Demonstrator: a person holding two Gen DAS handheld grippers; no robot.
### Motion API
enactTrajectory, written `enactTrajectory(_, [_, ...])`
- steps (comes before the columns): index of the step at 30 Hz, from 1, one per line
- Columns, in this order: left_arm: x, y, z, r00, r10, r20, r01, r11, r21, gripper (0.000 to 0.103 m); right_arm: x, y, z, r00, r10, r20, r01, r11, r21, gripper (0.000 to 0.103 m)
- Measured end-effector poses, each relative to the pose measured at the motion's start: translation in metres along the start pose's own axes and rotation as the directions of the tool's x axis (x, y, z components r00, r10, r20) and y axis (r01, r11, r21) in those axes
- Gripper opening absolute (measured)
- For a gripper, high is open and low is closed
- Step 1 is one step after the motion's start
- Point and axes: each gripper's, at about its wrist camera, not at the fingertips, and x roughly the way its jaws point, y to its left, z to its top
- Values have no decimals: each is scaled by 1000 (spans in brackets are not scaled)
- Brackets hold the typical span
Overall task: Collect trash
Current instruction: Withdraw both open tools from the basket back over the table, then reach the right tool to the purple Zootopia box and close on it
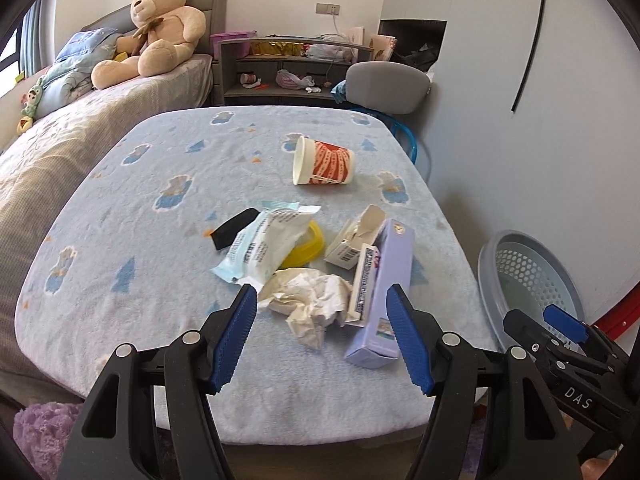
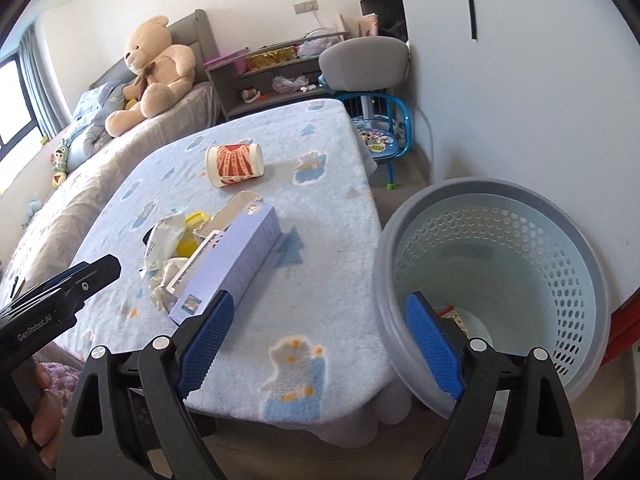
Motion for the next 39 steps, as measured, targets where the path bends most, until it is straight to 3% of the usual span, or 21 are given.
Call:
enactTrajectory(9, [0, 41, -10, 999, 48, -11, -48, 998, -45, 65, 15, 44, -8, 999, 46, -25, -47, 998, -52, 86])
enactTrajectory(21, [8, 78, -20, 995, 99, -18, -100, 991, -86, 64, 41, 74, -12, 994, 78, -76, -84, 994, -73, 87])
enactTrajectory(39, [32, 90, -27, 995, 81, -65, -87, 991, -105, 64, 87, 89, -27, 988, -9, -151, -7, 994, -105, 87])
